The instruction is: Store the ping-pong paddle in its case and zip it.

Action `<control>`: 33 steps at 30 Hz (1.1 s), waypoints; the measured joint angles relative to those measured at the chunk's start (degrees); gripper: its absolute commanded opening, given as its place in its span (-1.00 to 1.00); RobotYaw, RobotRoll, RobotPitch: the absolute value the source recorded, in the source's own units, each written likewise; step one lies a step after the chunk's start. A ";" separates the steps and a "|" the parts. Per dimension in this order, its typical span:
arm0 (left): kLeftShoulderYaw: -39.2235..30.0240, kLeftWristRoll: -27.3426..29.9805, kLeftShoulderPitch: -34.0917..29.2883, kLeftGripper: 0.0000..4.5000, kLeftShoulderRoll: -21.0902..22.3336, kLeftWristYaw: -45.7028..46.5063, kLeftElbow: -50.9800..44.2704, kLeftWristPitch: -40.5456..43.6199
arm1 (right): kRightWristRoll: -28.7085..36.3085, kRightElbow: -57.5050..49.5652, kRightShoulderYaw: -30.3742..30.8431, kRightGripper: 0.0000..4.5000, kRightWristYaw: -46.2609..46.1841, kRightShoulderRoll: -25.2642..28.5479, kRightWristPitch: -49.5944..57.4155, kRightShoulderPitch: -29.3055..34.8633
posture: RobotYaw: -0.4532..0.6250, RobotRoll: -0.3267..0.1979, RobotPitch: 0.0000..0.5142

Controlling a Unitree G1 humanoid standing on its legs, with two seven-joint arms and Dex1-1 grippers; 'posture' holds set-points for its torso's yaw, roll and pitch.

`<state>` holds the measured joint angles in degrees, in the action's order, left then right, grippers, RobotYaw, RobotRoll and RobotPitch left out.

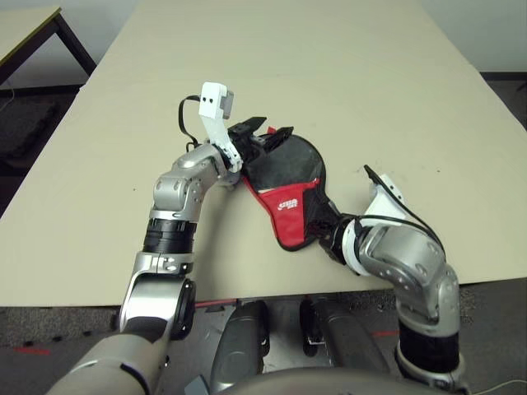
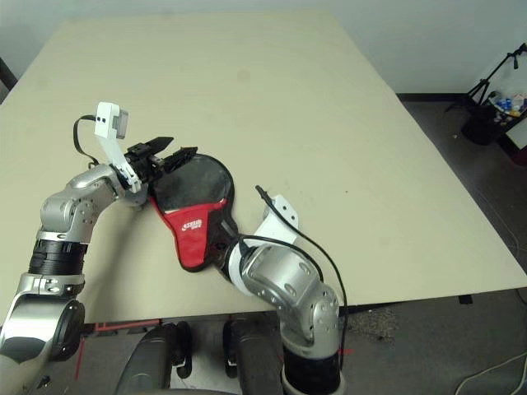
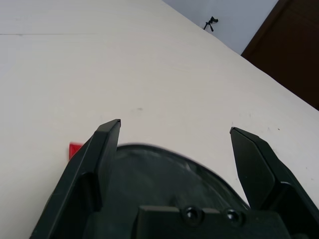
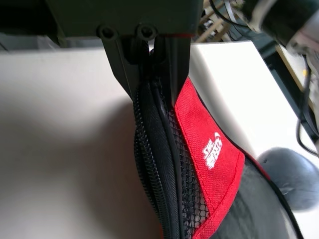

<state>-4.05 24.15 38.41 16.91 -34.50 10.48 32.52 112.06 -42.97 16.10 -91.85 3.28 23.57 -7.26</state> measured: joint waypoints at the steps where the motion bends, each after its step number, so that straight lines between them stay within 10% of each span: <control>1: 0.06 0.00 -0.02 1.00 0.01 -0.08 0.00 0.02 | -0.01 -1.21 1.36 -0.99 0.01 1.95 -2.24 0.35 | -0.36 0.25 -0.23; 9: 0.40 0.02 -0.22 1.00 0.04 -0.30 -0.03 0.37 | 0.10 -5.17 6.82 -0.99 -0.06 9.29 -10.90 0.53 | -0.38 0.25 -0.20; 15: 0.89 0.01 -0.20 1.00 0.00 -0.70 -0.02 0.44 | 0.57 2.27 1.79 -0.18 4.68 9.45 1.96 0.37 | -0.39 0.25 -0.22; 24: 0.87 -0.05 0.60 1.00 0.27 -1.26 0.94 0.23 | 1.30 27.18 -3.13 0.99 71.69 57.96 48.23 -15.56 | -0.40 0.25 -0.28; 33: 1.00 -0.16 2.01 1.00 -0.09 -1.74 3.25 -0.93 | -8.58 33.56 0.66 0.99 82.91 53.16 52.21 -34.28 | -0.40 0.25 -0.30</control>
<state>-3.06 23.99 40.42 16.82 -36.23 13.73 31.59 103.48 -9.42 16.76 -8.95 56.44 75.78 -41.54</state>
